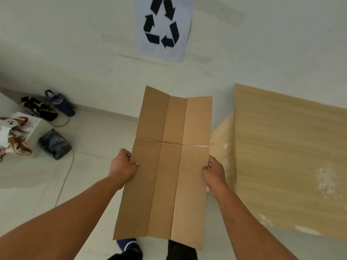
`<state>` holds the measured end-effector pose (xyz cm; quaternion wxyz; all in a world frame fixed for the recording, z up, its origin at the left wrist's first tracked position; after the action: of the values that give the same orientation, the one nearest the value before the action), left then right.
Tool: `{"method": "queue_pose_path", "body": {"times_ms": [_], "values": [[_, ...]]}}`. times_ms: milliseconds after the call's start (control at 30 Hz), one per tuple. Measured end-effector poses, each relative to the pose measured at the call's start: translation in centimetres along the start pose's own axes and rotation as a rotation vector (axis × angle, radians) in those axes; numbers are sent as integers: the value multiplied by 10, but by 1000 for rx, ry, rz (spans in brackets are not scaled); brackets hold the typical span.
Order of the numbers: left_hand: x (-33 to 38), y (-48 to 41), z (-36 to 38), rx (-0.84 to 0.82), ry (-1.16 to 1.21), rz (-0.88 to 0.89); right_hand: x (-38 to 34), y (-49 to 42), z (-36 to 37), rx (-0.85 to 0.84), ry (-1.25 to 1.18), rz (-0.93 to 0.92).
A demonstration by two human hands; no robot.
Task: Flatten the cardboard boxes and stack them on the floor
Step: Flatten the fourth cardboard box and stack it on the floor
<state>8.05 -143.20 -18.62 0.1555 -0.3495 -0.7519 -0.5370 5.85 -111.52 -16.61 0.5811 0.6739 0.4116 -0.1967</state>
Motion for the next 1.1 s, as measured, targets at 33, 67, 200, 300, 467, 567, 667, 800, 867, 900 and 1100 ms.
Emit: {"method": "queue_pose_path", "body": {"times_ms": [33, 67, 200, 300, 467, 567, 667, 800, 867, 900, 1100], "values": [[-9, -6, -5, -12, -15, -10, 8, -1, 12, 7, -37, 13], [-18, -13, -8, -24, -36, -23, 17, -4, 23, 11, -66, 29], [-50, -53, -9, -77, -99, -88, 59, -33, 61, 9, -133, 96], [-71, -95, 0, -102, -147, -129, 89, -72, 81, 4, -133, 142], [-114, -201, 28, -124, -206, -159, 154, -176, 106, 0, -124, 213], [-148, -274, 55, -127, -218, -165, 197, -249, 123, -23, -106, 230], [-187, -346, 80, -125, -230, -162, 238, -323, 140, -39, -74, 233], [-237, -431, 109, -144, -256, -127, 288, -407, 164, -31, -61, 219], [-256, -465, 119, -142, -276, -99, 314, -440, 177, -9, -68, 220], [-263, -481, 123, -138, -278, -79, 326, -453, 182, 11, -68, 219], [-289, -543, 137, -78, -268, 25, 364, -505, 191, 163, 27, 212]]}}
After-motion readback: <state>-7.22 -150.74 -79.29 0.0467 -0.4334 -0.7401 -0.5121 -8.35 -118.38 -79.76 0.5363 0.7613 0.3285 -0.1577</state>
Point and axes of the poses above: each hand's wrist, its own y-axis away from the middle knuckle, its own z-axis out of the palm, x = y × z, the point moved 6 cm from there along -y, towards the middle knuckle, and after that the axes turned 14 degrees about -x, right-handed, at the moved point
